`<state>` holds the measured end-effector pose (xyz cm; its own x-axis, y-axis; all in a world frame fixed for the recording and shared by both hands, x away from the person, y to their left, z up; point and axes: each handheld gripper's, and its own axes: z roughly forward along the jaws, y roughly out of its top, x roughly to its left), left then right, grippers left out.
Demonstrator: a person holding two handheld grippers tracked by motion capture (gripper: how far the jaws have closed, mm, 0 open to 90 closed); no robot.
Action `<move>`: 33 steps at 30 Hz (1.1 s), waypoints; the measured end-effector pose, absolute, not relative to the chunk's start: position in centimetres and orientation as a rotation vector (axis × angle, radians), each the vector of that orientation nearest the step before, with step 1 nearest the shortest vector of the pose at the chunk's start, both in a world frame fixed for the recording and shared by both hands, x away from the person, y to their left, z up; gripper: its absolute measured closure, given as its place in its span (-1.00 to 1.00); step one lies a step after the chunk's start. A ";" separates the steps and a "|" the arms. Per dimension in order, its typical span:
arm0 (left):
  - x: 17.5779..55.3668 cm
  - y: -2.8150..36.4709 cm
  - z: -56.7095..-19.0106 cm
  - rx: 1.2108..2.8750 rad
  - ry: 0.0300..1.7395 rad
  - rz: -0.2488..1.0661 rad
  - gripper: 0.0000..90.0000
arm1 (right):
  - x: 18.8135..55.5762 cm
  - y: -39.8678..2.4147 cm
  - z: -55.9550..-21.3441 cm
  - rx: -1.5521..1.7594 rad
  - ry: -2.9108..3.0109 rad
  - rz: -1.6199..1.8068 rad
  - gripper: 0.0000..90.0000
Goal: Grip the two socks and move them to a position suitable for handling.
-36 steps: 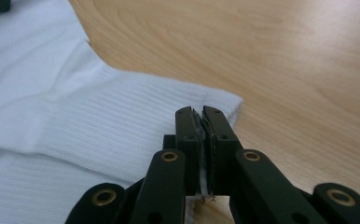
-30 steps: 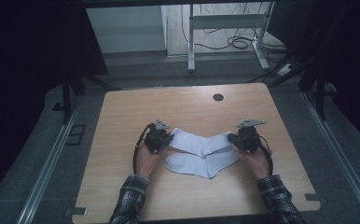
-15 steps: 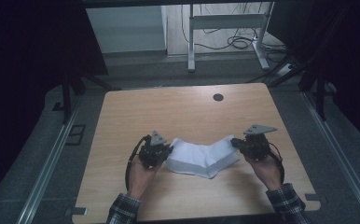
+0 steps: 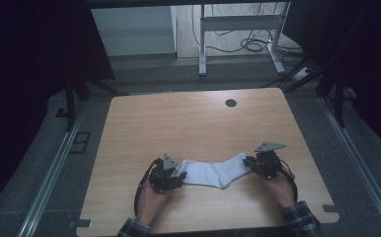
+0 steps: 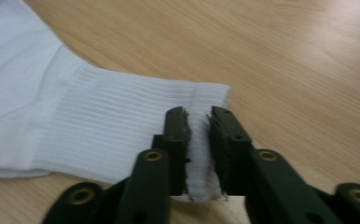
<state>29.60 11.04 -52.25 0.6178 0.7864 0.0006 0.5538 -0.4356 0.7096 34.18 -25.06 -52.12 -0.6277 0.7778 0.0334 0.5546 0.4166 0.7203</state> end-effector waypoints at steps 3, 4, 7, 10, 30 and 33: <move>29.8 11.6 -52.0 2.140 1.083 0.445 -0.36 | 34.2 -25.5 -51.7 1.160 2.347 1.040 0.34; 29.9 11.7 -52.2 2.145 1.096 0.453 -0.41 | 34.2 -25.5 -51.6 1.159 2.355 1.017 0.30; 30.4 11.9 -53.0 2.166 1.125 0.445 -0.46 | 34.4 -25.6 -52.1 1.154 2.351 0.957 0.26; 30.7 11.9 -53.7 2.169 1.137 0.448 -0.46 | 34.5 -26.0 -52.7 1.181 2.351 1.007 0.26; 30.8 13.8 -52.1 2.115 1.104 0.390 -0.68 | 33.1 -25.4 -51.8 1.139 2.362 1.052 -0.05; 30.3 14.2 -51.8 2.110 1.092 0.382 -0.69 | 32.8 -25.6 -51.4 1.141 2.366 1.067 -0.15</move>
